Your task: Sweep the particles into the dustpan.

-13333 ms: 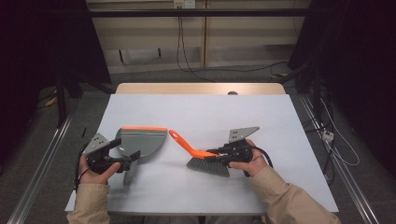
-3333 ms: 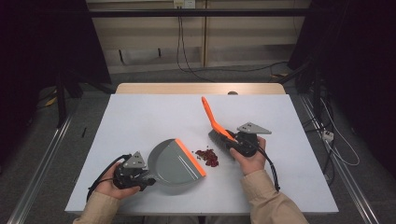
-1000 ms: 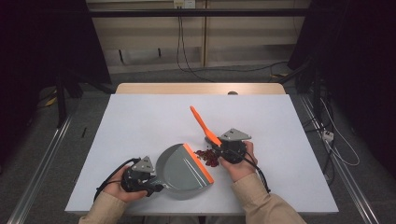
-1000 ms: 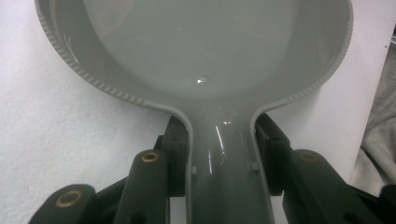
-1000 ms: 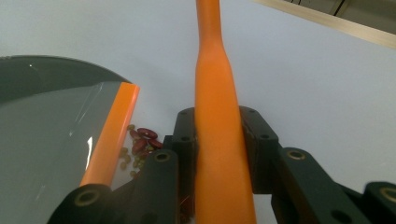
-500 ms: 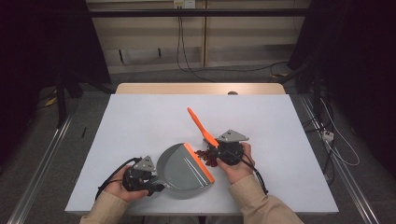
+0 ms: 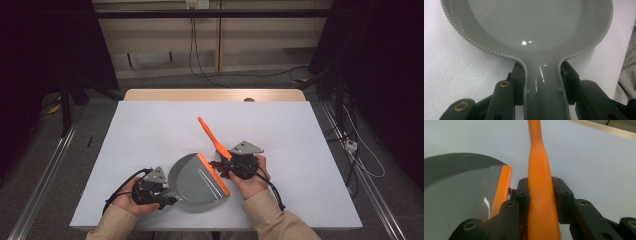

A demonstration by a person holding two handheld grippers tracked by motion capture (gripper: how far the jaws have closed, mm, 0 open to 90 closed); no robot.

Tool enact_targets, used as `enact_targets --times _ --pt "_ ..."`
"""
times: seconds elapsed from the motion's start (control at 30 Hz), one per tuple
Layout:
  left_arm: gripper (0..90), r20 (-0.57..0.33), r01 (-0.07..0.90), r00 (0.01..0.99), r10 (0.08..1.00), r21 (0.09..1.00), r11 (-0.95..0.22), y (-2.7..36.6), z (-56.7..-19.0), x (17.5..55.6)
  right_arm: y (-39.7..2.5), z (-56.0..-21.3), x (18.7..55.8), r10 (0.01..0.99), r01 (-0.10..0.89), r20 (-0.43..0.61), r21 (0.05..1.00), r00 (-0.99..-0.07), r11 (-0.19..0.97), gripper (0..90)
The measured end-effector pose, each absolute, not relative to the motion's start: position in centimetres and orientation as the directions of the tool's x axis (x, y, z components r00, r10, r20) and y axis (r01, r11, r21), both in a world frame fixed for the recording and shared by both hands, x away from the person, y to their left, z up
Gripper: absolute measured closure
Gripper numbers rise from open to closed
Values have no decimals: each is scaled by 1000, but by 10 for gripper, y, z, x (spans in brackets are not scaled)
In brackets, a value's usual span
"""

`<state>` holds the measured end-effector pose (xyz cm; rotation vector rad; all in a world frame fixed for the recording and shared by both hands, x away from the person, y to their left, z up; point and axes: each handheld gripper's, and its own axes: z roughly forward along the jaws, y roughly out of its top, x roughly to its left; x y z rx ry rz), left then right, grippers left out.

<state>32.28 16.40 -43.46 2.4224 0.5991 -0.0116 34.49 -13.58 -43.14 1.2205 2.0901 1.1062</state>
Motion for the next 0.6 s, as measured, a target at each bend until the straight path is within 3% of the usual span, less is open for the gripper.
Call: enact_targets --times 0.6 --pt "638 -154 429 892 425 580 -692 160 -435 325 -122 -434 340 870 494 15 828 -492 265 691"
